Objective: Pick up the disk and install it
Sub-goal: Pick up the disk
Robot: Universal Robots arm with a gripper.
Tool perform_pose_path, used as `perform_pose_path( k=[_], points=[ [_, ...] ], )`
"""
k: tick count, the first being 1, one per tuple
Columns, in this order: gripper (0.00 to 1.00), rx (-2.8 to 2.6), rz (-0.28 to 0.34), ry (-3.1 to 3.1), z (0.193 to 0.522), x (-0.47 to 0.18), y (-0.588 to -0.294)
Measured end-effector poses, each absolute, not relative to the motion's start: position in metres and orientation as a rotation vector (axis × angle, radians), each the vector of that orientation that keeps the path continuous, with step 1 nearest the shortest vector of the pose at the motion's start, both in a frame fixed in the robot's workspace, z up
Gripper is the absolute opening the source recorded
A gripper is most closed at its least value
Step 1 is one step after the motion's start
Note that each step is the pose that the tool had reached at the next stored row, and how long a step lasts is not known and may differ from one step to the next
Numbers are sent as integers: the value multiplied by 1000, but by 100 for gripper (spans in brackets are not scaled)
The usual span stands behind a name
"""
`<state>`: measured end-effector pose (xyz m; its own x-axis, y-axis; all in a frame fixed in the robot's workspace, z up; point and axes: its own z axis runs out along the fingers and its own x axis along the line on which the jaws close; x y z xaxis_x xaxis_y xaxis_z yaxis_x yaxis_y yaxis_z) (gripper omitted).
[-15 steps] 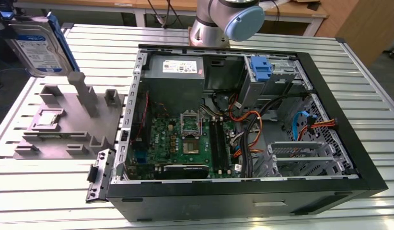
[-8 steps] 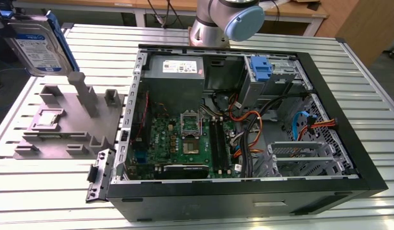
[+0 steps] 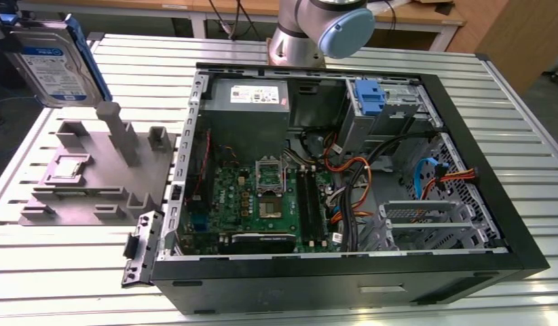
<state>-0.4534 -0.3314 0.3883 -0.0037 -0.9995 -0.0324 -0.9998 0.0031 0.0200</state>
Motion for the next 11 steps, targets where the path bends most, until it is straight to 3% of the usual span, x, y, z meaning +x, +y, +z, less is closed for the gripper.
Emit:
perform_pose_path(
  k=[11],
  points=[
    [37,-2211,58,2219,391,-453,-331]
  ],
)
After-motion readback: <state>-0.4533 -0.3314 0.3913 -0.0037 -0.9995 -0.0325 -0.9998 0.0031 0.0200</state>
